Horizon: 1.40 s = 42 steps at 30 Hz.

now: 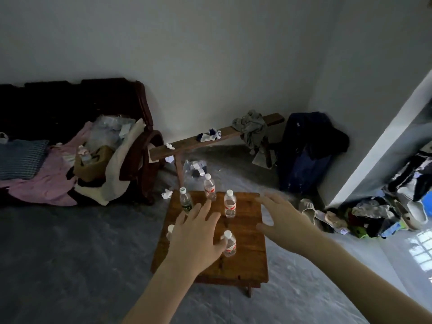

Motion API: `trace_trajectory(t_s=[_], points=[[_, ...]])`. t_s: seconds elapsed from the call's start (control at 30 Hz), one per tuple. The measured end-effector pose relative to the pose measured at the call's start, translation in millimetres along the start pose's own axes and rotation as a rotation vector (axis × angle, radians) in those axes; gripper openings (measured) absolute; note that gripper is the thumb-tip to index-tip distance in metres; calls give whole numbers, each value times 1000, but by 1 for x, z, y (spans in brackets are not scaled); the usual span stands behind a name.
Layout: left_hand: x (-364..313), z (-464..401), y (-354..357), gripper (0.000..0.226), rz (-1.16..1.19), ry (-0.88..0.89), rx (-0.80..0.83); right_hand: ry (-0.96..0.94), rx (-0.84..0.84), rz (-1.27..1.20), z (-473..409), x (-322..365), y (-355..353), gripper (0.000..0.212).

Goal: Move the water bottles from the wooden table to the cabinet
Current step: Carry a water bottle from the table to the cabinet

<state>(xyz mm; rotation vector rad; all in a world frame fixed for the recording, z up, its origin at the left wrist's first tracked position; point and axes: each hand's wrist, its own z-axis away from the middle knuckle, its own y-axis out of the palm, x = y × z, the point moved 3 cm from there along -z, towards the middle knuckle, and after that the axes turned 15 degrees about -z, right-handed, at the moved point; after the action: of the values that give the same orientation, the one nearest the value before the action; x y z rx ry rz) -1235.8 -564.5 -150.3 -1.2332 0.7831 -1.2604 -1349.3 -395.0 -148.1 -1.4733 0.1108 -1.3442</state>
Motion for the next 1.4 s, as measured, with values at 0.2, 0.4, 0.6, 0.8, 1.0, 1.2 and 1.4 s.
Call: trace_trajectory(t_s=[0.2,0.4,0.6,0.8,1.0,1.2,1.4], points=[[25,-64,42,72,28,19,78,93,82,-25,-76,-26,35,75],[44,-122,75,80,19,108,149,183,110,-23,-126,-44,62,79],[43,-165,108,83,46,174,209,224,105,-91,-156,-65,86,71],[31,-190,154,87,72,183,273,294,183,-116,-175,-100,117,79],[10,-204,215,88,132,153,312,274,259,-121,-189,-142,163,68],[-14,-210,284,105,203,58,306,306,268,-189,-192,-198,221,73],[-39,-214,340,114,347,-17,280,328,303,-161,-198,-250,265,66]])
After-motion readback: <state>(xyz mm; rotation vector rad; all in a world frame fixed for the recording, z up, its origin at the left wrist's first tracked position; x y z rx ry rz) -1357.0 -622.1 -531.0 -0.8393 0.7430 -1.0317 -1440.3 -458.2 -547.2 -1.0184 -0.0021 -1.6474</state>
